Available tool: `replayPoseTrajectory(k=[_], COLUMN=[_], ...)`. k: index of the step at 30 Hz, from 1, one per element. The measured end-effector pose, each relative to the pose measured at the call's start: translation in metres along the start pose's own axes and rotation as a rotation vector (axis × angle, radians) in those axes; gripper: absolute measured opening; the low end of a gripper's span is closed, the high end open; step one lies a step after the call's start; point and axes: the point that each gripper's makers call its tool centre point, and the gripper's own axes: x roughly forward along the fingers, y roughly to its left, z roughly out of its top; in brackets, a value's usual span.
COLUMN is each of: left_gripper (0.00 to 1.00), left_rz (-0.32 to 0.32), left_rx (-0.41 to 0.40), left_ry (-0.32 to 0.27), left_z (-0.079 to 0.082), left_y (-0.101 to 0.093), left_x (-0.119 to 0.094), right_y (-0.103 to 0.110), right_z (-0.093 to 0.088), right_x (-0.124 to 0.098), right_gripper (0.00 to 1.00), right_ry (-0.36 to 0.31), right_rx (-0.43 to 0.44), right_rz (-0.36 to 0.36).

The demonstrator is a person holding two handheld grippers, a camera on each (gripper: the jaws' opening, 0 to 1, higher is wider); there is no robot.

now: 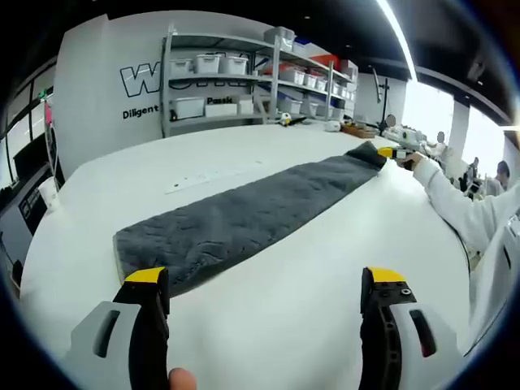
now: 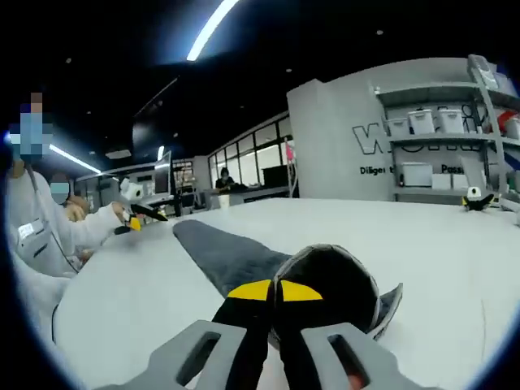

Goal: Open the folded towel by lifting each exposed corner and separating the folded layers until the towel lies flat within the target outline without major curled edges

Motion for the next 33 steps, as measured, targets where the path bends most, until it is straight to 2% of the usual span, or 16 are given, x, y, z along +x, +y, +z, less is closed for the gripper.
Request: replayPoseTrajectory(k=[2,6,7,8,9,12,19,21,23,27,28,29,33], left_gripper=[0.96,0.96,0.96,0.96,0.96,0.96,0.96,0.95,0.95,0.95,0.95,0.95,0.96], left_rz=[-0.009,-0.022,-0.024,-0.027,-0.030,-0.044,-0.055,-0.047,-0.041,-0.046,-0.048,-0.050,-0.059], left_rx=[0.006,0.020,0.022,0.026,0.028,0.033,0.051,0.055,0.059,0.057,0.057,0.057,0.058], left_ry=[0.001,-0.005,-0.005,-0.003,-0.002,0.002,0.018,0.021,0.025,0.024,0.026,0.028,0.029], left_z=[0.002,0.006,0.007,0.007,0.008,0.009,0.009,0.009,0.009,0.010,0.009,0.009,0.008], left_y=[-0.003,-0.008,-0.009,-0.009,-0.010,-0.016,-0.024,-0.023,-0.023,-0.025,-0.026,-0.027,-0.032], left_x=[0.001,0.004,0.006,0.007,0.009,0.013,0.014,0.014,0.014,0.017,0.018,0.020,0.021], right_y=[0.017,0.046,0.062,0.068,0.072,0.081,0.081,0.081,0.080,0.081,0.082,0.078,0.080], right_z=[-0.005,-0.031,-0.046,-0.056,-0.063,-0.073,-0.074,-0.082,-0.080,-0.081,-0.081,-0.080,-0.079], right_x=[-0.005,-0.019,-0.024,-0.027,-0.029,-0.036,-0.053,-0.056,-0.056,-0.055,-0.056,-0.055,-0.060], right_gripper=[0.00,0.00,0.00,0.00,0.00,0.00,0.00,0.00,0.00,0.00,0.00,0.00,0.00], right_ry=[-0.002,0.061,0.106,0.161,0.207,0.284,0.296,0.310,0.283,0.288,0.285,0.271,0.249], right_rx=[0.002,-0.015,-0.069,-0.066,-0.065,-0.074,0.022,0.071,0.100,0.093,0.080,0.029,-0.001], right_rz=[0.070,0.173,0.238,0.261,0.268,0.293,0.309,0.298,0.306,0.302,0.299,0.284,0.249])
